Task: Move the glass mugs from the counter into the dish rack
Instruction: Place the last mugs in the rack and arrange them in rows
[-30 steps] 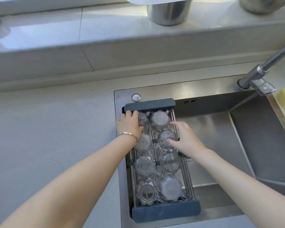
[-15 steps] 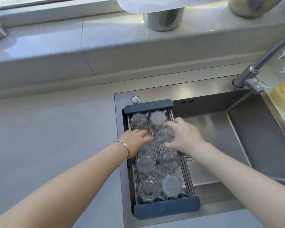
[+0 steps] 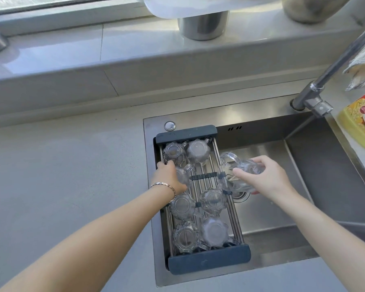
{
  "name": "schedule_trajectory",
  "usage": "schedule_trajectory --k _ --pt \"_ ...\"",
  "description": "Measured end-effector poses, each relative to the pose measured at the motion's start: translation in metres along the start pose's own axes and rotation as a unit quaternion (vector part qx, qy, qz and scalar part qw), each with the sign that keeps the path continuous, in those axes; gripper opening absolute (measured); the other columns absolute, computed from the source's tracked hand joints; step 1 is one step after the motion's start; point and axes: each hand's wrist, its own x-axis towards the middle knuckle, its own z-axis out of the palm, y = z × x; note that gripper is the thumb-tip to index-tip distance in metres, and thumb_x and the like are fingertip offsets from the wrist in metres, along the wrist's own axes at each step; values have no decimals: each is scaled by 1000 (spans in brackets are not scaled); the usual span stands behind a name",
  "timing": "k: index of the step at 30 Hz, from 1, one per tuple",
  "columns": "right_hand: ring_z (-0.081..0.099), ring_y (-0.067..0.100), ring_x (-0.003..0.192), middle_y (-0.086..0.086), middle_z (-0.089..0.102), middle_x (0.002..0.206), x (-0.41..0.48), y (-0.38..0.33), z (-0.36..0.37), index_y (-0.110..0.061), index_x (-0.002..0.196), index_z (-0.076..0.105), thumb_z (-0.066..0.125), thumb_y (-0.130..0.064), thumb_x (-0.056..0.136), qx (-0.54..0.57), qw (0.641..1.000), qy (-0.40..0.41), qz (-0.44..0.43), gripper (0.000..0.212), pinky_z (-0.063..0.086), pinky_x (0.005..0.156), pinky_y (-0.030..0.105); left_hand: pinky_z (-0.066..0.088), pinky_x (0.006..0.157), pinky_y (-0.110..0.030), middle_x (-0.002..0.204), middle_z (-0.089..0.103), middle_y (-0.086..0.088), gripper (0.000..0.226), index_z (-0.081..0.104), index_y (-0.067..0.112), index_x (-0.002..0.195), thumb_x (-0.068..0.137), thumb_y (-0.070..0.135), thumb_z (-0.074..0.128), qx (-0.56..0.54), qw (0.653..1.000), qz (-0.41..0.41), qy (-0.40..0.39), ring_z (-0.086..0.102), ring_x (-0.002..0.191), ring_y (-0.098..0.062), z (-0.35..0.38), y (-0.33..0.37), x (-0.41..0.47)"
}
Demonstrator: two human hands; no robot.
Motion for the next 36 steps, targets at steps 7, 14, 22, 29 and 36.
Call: schedule_trajectory --k 7,14,22,29,36 --pt "55 8 62 -9 47 82 6 -14 25 -14 103 45 67 -49 75 87 994 2 65 51 59 73 47 49 80 -38 133 43 -6 69 38 12 130 78 52 62 74 996 35 45 57 106 -31 12 -4 5" --pt "61 17 65 -3 53 99 28 -33 73 -18 128 41 51 -57 81 20 993 -63 94 62 61 68 44 50 85 -39 129 47 -6 62 40 25 129 79 52 63 71 993 90 27 57 108 -29 9 -17 9" --pt "57 24 50 11 57 124 58 -50 107 -6 126 45 46 -53 86 -55 980 -61 183 61 61 63 38 51 83 -38 129 46 -6 62 39 26 131 78 46 65 69 991 111 15 57 109 -28 6 -22 10" --pt "65 25 67 14 58 123 49 -35 110 -3 128 43 46 -48 88 -57 984 -77 151 61 60 71 38 50 81 -38 128 46 -7 61 40 24 130 79 48 64 69 990 120 16 56 107 -29 9 -24 10" --pt "52 31 118 11 55 131 26 -20 105 -12 133 40 62 -33 83 -97 991 -76 43 58 43 93 36 44 90 -38 132 46 -7 64 37 24 135 81 51 60 40 993 101 40 53 115 -27 14 -24 9"
